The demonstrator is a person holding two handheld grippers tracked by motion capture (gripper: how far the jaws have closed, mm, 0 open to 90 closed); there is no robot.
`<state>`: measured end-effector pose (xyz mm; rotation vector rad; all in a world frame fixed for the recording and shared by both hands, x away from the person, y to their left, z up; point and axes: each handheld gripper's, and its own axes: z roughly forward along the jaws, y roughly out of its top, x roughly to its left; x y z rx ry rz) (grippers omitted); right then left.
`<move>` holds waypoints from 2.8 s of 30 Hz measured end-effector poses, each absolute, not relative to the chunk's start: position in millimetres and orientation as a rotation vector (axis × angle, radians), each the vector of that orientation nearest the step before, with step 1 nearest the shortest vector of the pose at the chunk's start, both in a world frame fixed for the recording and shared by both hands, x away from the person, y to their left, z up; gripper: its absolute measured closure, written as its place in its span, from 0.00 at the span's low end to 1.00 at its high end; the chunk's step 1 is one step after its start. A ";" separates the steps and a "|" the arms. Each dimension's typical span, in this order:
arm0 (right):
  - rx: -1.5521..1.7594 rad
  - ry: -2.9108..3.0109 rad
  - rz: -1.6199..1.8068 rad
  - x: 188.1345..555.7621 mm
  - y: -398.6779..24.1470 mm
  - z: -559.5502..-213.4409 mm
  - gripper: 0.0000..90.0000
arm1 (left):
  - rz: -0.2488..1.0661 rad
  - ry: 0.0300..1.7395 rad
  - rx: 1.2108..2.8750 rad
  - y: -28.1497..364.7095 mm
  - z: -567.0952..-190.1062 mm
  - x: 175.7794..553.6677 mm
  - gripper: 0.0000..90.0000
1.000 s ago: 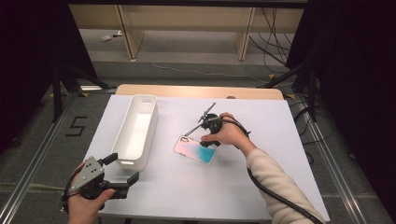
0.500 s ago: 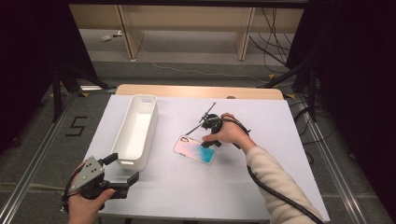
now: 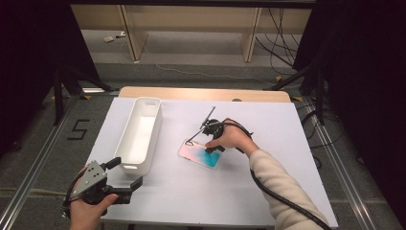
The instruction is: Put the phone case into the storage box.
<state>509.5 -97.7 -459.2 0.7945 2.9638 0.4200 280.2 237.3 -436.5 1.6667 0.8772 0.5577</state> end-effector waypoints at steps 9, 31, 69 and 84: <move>0.798 2.987 0.429 513.0 -97.6 -458.0 0.70 | 0.558 0.878 1.667 237.3 -436.5 280.3 0.00; 0.811 3.010 0.377 514.2 -94.0 -455.7 0.95 | 0.556 0.876 1.664 237.5 -436.4 280.4 0.00; 0.822 2.944 0.339 508.3 -89.6 -455.1 1.00 | 0.554 0.874 1.656 238.2 -436.5 280.8 0.00; 0.931 2.823 0.535 497.4 -104.0 -450.3 1.00 | 0.558 0.883 1.656 237.0 -436.2 280.8 0.00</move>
